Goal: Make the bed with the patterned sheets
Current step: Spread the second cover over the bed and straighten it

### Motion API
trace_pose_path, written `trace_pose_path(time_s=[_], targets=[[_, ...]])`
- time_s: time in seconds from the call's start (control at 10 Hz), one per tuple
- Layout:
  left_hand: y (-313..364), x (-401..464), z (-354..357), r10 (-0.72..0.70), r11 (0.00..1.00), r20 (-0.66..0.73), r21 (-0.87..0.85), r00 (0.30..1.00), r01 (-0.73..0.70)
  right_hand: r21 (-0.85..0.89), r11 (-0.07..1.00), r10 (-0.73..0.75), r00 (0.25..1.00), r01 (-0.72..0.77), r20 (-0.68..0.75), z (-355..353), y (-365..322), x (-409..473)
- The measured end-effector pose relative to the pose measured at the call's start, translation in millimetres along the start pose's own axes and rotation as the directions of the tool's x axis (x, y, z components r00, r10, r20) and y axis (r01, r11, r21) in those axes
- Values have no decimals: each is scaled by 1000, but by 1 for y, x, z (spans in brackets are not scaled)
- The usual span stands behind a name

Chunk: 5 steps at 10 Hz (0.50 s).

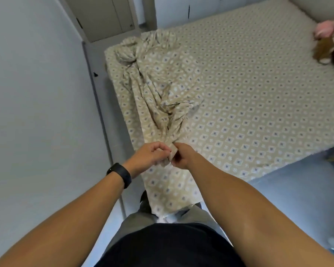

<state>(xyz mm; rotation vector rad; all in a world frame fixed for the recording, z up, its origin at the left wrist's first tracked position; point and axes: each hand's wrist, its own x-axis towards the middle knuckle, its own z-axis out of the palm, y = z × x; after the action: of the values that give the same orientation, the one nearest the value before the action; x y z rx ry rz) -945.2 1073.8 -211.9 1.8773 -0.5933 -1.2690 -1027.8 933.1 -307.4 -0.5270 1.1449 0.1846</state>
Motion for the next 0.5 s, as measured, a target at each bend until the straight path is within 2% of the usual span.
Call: trace_pose_path(time_s=[0.1, 0.2, 0.3, 0.4, 0.5], targets=[[-11, -9, 9, 18, 992, -198, 122, 980, 7, -432, 880, -290, 944, 198, -159, -20, -18, -23], [-28, -23, 14, 104, 907, -384, 415, 917, 71, -742, 620, -469, 879, 254, -91, -31, -12, -45], [-46, -45, 28, 125, 827, -448, 540, 885, 156, -842, 492, -427, 904, 222, -11, -34, 16, -64], [-56, -64, 41, 115, 766, -429, 612, 896, 195, -816, 507, -420, 906, 277, 47, -27, 33, -94], [-64, -87, 56, 115, 846, -353, 525, 929, 95, -816, 456, -403, 900, 355, 166, -21, 50, -104]])
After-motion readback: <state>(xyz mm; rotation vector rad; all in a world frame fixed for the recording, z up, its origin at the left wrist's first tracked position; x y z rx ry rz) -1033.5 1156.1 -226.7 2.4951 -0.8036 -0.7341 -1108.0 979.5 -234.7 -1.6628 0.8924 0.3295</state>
